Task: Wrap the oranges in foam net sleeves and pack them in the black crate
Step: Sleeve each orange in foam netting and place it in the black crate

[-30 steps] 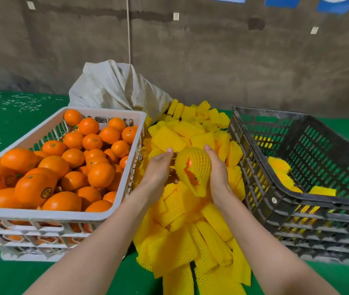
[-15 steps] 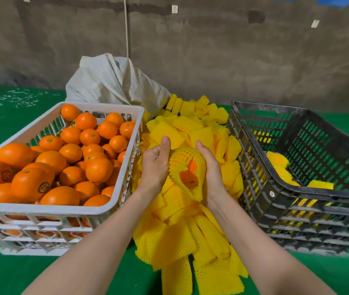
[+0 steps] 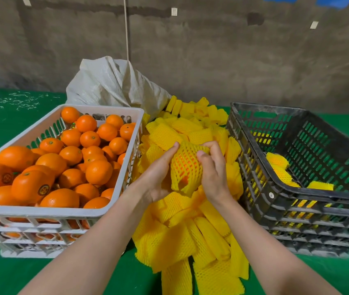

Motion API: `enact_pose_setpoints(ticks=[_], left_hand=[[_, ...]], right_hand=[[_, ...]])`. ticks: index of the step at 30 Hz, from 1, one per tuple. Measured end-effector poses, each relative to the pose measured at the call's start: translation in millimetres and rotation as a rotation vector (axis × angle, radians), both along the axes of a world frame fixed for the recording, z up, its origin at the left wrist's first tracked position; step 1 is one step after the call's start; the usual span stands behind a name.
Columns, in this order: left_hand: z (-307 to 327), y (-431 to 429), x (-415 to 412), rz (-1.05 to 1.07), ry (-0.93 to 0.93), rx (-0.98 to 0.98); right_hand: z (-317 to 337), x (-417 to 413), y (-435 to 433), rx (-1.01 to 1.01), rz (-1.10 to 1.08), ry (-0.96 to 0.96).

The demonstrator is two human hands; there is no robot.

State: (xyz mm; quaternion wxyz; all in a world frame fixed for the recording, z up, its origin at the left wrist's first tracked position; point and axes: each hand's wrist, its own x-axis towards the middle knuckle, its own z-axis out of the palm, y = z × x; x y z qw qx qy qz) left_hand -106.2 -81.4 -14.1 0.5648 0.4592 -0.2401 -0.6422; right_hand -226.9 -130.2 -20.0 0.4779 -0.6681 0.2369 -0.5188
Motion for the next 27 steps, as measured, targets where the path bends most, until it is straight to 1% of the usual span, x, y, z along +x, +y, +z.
enact_pose_setpoints(ticks=[3, 5, 8, 9, 11, 13, 16, 18, 20, 22, 24, 26, 27], left_hand=[[-1.8, -1.4, -2.4, 0.084, -0.081, 0.039], [-3.3, -1.2, -3.2, 0.105, -0.096, 0.025], [-0.8, -1.1, -1.9, 0.149, -0.018, 0.016], [0.5, -1.6, -0.2, 0.185, 0.007, 0.027], [2.2, -1.8, 3.9, 0.259, 0.034, 0.036], [1.6, -2.4, 5.7, 0.302, 0.023, -0.002], [0.2, -3.2, 6.5, 0.313, 0.017, -0.076], [1.0, -1.8, 10.3, 0.302, 0.118, -0.069], [-0.3, 0.1, 16.0, 0.267, 0.174, -0.051], [-3.7, 1.8, 18.6, 0.246, 0.106, -0.062], [-6.2, 4.0, 18.4, 0.217, 0.074, -0.089], [-2.7, 6.6, 14.3, 0.129, 0.100, -0.083], [-0.2, 7.1, 11.7, 0.098, 0.149, -0.082]], right_hand=[[-2.5, -2.5, -0.2, -0.047, 0.011, 0.052], [-4.2, -3.1, 0.2, -0.085, 0.035, 0.103], [-9.4, -0.7, 4.9, -0.127, 0.063, 0.123], [-12.1, -0.6, 5.2, -0.109, 0.037, 0.123], [-16.2, -0.5, 5.0, -0.008, -0.013, 0.098], [-18.0, 0.0, 5.0, 0.054, -0.048, 0.105], [-20.2, 6.2, 10.6, 0.034, -0.028, 0.185], [-21.3, 11.2, 13.9, 0.036, -0.030, 0.239], [-21.1, 12.1, 12.5, 0.055, -0.054, 0.235], [-18.5, 10.2, 7.5, 0.143, -0.043, 0.153], [-13.8, 9.1, 3.6, 0.358, 0.063, -0.021], [-11.5, 9.7, 2.1, 0.593, 0.204, -0.183], [-11.7, 10.0, 2.5, 0.662, 0.254, -0.221]])
